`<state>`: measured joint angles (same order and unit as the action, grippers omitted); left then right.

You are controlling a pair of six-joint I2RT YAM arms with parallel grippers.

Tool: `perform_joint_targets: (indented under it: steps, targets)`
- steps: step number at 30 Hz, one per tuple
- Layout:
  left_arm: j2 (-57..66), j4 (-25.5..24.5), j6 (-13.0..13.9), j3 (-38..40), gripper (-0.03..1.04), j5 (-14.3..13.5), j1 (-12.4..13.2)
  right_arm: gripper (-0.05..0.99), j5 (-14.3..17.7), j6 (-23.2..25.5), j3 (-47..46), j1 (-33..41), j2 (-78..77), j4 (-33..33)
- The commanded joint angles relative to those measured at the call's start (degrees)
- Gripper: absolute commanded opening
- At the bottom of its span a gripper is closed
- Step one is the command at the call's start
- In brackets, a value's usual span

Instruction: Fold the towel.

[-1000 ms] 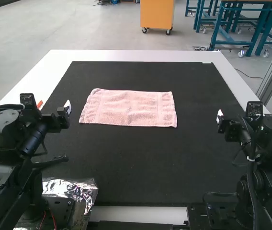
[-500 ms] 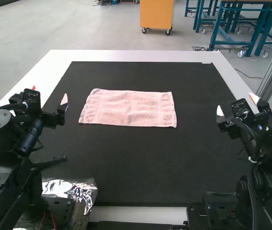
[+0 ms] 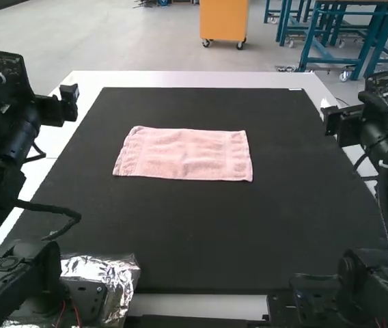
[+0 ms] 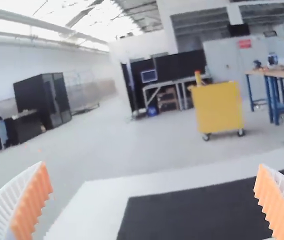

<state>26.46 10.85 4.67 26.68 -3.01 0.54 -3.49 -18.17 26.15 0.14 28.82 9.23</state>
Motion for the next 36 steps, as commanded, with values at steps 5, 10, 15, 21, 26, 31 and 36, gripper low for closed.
perform_joint_targets:
  steps: [5, 10, 15, 21, 26, 31, 36]
  targets:
    - [28.5, -13.0, -14.3, 14.9, 0.96, 2.9, 0.0, 0.91, -6.7, 14.8, 16.2, 0.8, 27.3, -12.6]
    - [43.5, -18.1, -14.3, 17.5, 0.96, 2.7, 0.1, 0.91, -9.1, 14.7, 20.0, 2.7, 41.0, -18.1]
    - [53.6, -18.2, -14.0, 21.5, 0.96, 2.7, 0.1, 0.90, -14.3, 15.0, 22.1, 3.5, 51.9, -18.5]
    - [63.2, -16.2, -13.3, 26.9, 0.96, 3.4, 0.0, 0.91, -14.5, 15.2, 25.2, 5.7, 60.5, -14.5]
    - [70.4, -14.2, -12.4, 30.6, 0.96, 3.4, 0.4, 0.91, -12.5, 15.2, 29.2, 9.4, 66.4, -12.6]
    - [76.3, -10.8, -10.4, 33.4, 0.96, 2.9, 0.4, 0.91, -11.1, 15.1, 33.6, 12.5, 72.4, -10.7]
    - [82.5, -10.3, -9.1, 38.5, 0.96, 2.6, 0.7, 0.91, -10.2, 15.0, 38.3, 13.2, 78.4, -9.8]
